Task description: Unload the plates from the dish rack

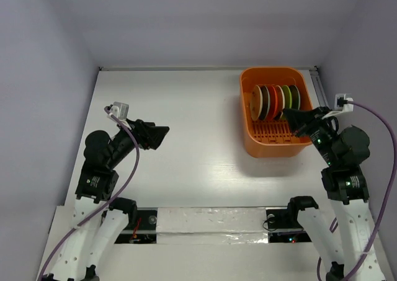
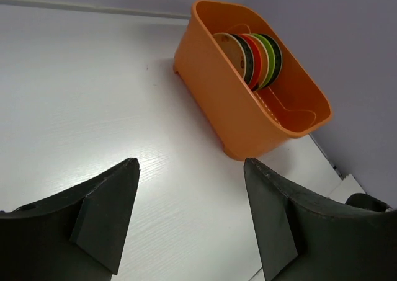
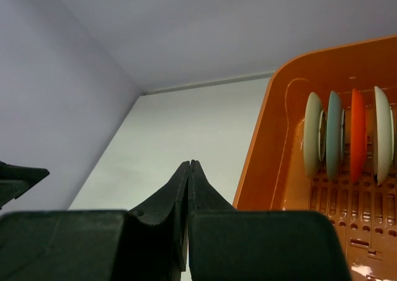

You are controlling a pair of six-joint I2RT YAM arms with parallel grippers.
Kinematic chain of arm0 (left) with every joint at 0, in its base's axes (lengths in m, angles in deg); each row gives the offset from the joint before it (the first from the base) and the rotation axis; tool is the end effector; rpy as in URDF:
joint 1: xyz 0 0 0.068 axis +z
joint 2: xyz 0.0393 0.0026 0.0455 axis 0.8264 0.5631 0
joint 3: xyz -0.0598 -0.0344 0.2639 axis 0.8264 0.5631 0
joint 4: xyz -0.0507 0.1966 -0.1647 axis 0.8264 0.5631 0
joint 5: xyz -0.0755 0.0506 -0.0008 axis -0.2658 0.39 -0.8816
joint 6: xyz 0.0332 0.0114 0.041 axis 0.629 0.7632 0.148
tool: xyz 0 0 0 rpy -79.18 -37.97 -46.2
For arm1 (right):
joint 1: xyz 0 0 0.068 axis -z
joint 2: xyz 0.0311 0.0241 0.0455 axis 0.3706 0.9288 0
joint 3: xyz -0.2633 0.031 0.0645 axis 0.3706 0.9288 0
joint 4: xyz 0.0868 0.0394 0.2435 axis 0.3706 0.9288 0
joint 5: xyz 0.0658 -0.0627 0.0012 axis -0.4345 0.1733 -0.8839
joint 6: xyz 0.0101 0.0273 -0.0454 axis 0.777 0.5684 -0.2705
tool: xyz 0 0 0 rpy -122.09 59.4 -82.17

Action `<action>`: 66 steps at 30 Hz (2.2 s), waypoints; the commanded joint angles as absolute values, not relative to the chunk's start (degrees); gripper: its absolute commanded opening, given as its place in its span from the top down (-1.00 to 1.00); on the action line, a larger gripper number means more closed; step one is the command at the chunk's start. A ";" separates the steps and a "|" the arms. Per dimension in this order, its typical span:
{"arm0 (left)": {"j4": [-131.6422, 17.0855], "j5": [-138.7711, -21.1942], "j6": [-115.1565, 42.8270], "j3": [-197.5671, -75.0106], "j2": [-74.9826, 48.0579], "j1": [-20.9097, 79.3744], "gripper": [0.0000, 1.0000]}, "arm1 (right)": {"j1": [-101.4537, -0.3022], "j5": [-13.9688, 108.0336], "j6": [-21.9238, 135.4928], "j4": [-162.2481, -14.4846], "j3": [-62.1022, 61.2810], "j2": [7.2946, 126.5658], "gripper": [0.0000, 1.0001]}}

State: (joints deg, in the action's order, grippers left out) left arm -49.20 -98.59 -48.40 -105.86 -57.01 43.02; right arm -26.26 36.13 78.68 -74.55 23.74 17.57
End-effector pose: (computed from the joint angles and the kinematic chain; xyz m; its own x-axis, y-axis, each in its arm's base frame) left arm 0.1256 -0.0448 0.3611 -0.1960 -0.3250 -0.9252 0.6088 0.6993 -0.3747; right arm 0.1117 0.0202 0.4017 -0.1059 0.4485 -0.8875 -0.3869 0.8036 0.4523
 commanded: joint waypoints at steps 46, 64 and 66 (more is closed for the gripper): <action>-46.12 -88.95 -47.44 -102.35 -65.75 42.90 0.03 | -43.64 87.71 63.77 -53.54 -20.23 86.47 0.29; -46.30 -89.65 -47.09 -102.53 -66.02 42.90 -0.02 | -43.64 90.62 62.01 -53.54 -21.37 90.52 0.52; -46.30 -89.65 -47.09 -102.62 -66.19 42.90 -0.02 | -43.64 90.97 62.01 -53.19 -21.46 91.05 0.55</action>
State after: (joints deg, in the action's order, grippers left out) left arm -44.15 -89.00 -47.39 -102.95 -65.49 43.02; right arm -43.31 88.65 62.92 -53.13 -18.42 90.88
